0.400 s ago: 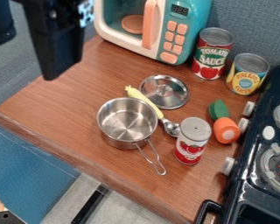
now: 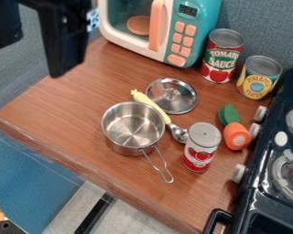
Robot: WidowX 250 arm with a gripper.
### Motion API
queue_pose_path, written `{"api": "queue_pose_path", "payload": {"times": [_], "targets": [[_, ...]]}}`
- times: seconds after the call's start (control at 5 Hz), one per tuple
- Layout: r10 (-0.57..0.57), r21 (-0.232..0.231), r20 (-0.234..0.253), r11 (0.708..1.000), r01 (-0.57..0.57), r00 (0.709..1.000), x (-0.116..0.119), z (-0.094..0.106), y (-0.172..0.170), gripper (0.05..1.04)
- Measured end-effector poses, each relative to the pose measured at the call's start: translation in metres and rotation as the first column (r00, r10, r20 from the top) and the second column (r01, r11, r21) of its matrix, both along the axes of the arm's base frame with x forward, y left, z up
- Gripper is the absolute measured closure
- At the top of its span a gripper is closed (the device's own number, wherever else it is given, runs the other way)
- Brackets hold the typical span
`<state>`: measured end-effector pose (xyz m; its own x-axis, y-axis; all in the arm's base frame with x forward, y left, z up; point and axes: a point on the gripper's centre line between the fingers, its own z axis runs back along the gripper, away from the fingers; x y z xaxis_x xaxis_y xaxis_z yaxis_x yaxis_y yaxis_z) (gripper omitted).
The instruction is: Move the silver below the yellow spoon to the left upper corner
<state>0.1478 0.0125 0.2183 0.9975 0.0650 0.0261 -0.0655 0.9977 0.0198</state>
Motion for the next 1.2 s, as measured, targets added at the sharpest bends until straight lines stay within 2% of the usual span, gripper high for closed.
{"api": "queue_pose_path", "payload": {"times": [0.2, 0.4, 0.6, 0.8, 1.0, 1.2], "targets": [[0.006, 0.018, -0.056, 1.0, -0.005, 0.998, 0.022, -0.022, 0.017, 0.083], [-0.029, 0.014, -0.117, 0.999, 0.03, 0.993, 0.06, -0.06, 0.017, 0.083], [-0.119, -0.004, -0.123, 0.993, 0.12, 0.985, 0.101, -0.1, 0.014, 0.083], [-0.16, -0.006, -0.118, 0.987, 0.16, 0.98, 0.128, -0.132, 0.001, 0.083], [-0.045, -0.031, -0.106, 0.999, 0.041, 0.993, 0.138, -0.157, -0.019, 0.083], [0.014, 0.002, -0.045, 1.0, -0.014, 0.999, 0.141, -0.168, -0.021, 0.083]]}}
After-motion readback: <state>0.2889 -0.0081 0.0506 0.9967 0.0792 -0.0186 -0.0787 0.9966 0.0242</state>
